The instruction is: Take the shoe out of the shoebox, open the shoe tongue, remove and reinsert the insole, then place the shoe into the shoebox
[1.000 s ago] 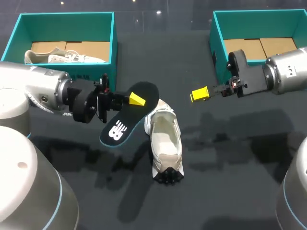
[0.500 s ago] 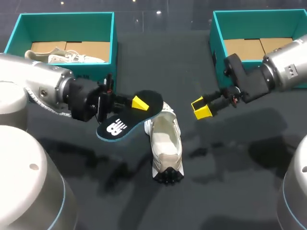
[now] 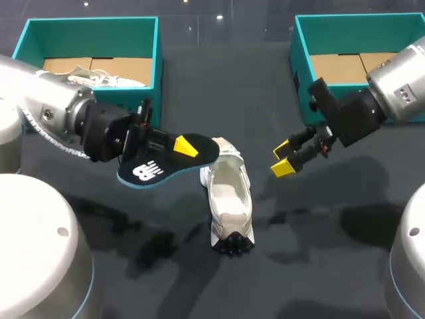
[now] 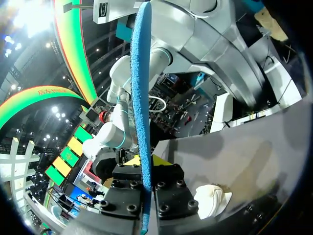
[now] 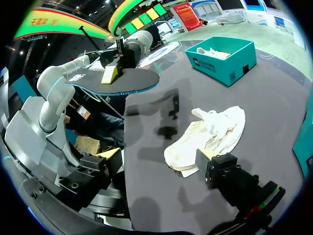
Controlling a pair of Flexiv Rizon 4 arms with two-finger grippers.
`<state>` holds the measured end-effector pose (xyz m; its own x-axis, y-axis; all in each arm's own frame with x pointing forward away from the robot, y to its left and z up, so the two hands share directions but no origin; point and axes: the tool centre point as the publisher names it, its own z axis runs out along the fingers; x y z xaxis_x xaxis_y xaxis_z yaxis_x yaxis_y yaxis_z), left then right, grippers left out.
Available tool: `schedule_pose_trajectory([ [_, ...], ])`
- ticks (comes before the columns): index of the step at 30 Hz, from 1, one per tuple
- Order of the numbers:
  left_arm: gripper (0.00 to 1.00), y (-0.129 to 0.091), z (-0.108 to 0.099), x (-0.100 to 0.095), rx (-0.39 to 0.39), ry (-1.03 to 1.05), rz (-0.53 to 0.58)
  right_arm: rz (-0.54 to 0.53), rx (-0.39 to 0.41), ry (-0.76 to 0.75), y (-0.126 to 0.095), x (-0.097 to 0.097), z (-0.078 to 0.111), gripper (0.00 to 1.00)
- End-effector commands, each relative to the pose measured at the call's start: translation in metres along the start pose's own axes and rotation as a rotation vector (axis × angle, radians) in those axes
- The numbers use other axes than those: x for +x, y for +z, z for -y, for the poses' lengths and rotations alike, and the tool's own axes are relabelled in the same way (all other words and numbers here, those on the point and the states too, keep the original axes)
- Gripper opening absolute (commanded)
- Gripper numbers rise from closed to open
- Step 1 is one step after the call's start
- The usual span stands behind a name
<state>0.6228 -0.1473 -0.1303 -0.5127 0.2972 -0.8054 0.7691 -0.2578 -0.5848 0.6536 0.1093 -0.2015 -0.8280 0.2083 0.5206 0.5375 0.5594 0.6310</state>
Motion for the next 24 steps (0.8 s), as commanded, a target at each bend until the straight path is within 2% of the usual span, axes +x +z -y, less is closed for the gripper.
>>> schedule_pose_trajectory([
  [1, 0.00, 0.006, -0.002, 0.004, 0.014, -0.025, -0.004, -0.003, 0.016, -0.082, 0.002, 0.003, 0.000, 1.00],
  [2, 0.00, 0.011, -0.003, 0.008, 0.021, -0.041, -0.007, 0.002, 0.020, -0.127, 0.005, 0.004, 0.001, 1.00],
  [4, 0.00, 0.020, -0.004, 0.015, 0.037, -0.079, -0.005, 0.034, 0.085, -0.229, 0.011, 0.006, 0.004, 1.00],
  [10, 0.00, 0.039, -0.003, 0.035, 0.094, -0.218, 0.016, 0.111, 0.145, -0.361, 0.021, 0.005, 0.019, 1.00],
  [13, 0.00, 0.047, -0.010, 0.046, 0.117, -0.292, 0.044, 0.136, 0.150, -0.349, 0.026, -0.001, 0.028, 1.00],
  [24, 0.00, 0.047, -0.010, 0.046, 0.117, -0.292, 0.044, 0.136, 0.150, -0.349, 0.026, -0.001, 0.028, 1.00],
])
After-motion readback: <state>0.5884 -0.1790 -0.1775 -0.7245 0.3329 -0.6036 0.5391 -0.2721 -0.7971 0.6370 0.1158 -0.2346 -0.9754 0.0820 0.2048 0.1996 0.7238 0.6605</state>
